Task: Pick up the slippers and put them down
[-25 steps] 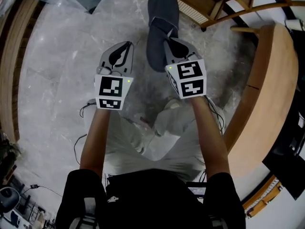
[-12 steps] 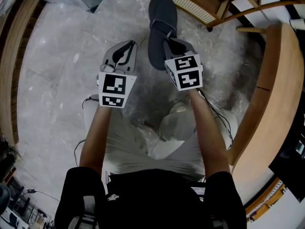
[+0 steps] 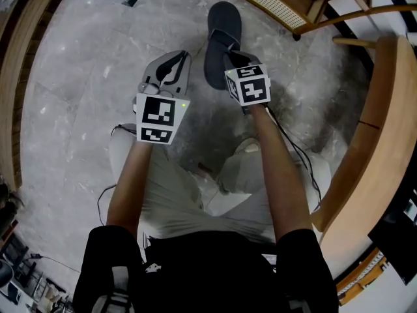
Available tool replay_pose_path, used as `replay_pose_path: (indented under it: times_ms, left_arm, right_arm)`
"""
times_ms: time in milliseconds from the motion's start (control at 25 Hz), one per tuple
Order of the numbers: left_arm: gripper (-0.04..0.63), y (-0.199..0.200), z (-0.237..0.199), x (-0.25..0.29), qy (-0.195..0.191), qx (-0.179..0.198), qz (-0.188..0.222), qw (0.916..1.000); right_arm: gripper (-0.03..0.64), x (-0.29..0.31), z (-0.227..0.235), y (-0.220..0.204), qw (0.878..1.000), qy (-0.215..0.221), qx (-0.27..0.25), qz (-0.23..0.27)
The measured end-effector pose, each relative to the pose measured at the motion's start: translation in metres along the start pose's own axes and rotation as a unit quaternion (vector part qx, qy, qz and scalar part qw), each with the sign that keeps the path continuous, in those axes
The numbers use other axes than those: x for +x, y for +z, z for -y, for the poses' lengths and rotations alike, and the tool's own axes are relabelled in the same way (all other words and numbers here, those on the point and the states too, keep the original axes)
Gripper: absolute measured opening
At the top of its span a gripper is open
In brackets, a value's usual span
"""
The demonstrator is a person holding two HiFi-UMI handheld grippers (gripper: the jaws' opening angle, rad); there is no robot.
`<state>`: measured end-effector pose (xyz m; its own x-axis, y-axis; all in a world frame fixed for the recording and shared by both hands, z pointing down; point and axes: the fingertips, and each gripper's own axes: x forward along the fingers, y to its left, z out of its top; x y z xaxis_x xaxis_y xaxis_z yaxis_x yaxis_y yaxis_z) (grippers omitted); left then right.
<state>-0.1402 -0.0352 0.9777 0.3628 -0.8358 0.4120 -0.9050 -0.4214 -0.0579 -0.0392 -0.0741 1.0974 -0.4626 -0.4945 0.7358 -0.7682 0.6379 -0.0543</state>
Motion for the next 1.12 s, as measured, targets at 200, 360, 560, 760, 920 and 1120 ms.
replay_pose_path:
  times_ms: [200, 360, 560, 760, 920, 1120]
  left_arm:
    - [0.012, -0.016, -0.006, -0.002, 0.004, -0.002, -0.011, 0.9999]
    - [0.012, -0.024, -0.011, 0.001, 0.007, -0.006, -0.015, 0.9998]
    - [0.012, -0.029, -0.012, 0.005, 0.006, -0.008, -0.018, 0.9998]
    - [0.012, -0.032, -0.014, 0.006, 0.008, -0.010, -0.020, 0.9997]
    - [0.012, -0.034, -0.013, 0.008, 0.008, -0.006, -0.023, 0.9997]
    - [0.012, -0.034, -0.013, 0.009, 0.006, -0.002, -0.022, 0.9997]
  right_arm:
    - [0.011, 0.017, -0.009, -0.028, 0.999, 0.009, 0.001, -0.031]
    - [0.011, 0.026, -0.015, -0.052, 0.998, 0.020, 0.001, -0.062]
    - [0.011, 0.035, -0.019, -0.078, 0.995, 0.032, -0.001, -0.094]
    - [0.011, 0.041, -0.025, -0.093, 0.993, 0.044, 0.005, -0.108]
    - [0.017, 0.045, -0.029, -0.104, 0.991, 0.054, 0.009, -0.120]
    - [0.043, 0.048, -0.035, -0.111, 0.989, 0.063, -0.002, -0.133]
